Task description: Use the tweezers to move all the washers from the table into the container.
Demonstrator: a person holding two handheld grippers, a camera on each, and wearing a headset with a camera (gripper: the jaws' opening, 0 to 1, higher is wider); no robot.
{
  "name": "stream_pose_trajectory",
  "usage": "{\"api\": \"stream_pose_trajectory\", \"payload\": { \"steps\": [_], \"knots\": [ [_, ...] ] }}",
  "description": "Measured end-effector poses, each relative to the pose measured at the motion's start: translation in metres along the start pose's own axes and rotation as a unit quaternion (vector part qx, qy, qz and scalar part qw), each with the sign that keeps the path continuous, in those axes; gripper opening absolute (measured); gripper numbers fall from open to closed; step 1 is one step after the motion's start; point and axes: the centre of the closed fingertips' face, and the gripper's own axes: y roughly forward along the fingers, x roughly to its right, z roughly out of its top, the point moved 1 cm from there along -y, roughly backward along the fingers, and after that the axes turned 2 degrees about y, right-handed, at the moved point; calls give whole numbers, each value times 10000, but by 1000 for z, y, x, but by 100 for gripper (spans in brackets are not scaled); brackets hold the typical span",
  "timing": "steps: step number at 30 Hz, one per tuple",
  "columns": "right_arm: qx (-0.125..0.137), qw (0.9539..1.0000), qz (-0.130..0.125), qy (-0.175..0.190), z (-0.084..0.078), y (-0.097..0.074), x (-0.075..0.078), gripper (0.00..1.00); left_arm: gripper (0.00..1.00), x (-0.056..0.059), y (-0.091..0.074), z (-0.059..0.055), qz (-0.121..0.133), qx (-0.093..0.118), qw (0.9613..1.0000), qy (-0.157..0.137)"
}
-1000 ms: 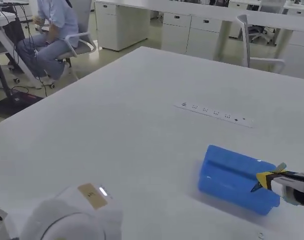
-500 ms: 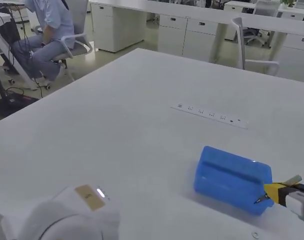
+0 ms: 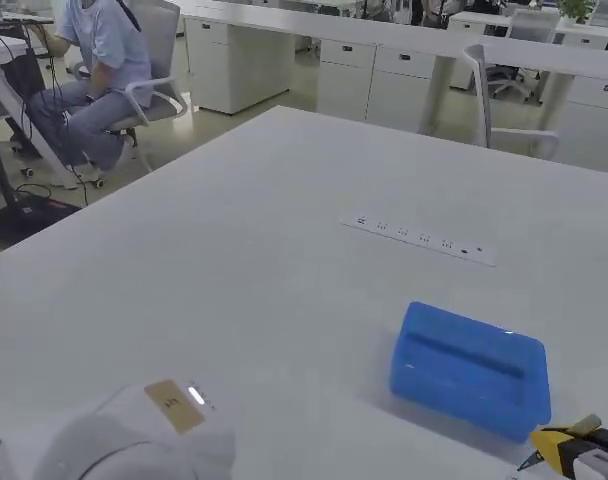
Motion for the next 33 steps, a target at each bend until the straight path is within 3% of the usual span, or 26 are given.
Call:
{"api": "stream_pose_trajectory", "payload": {
  "steps": [14, 33],
  "knots": [
    [-190, 9996, -26, -219, -13, 8, 3, 4, 95, 1, 1, -5, -4, -74, 10000, -4],
    [-236, 9995, -78, -193, -7, 6, 2, 2, 94, -2, 0, -4, 21, -36, 10000, 1]
  ]
}}
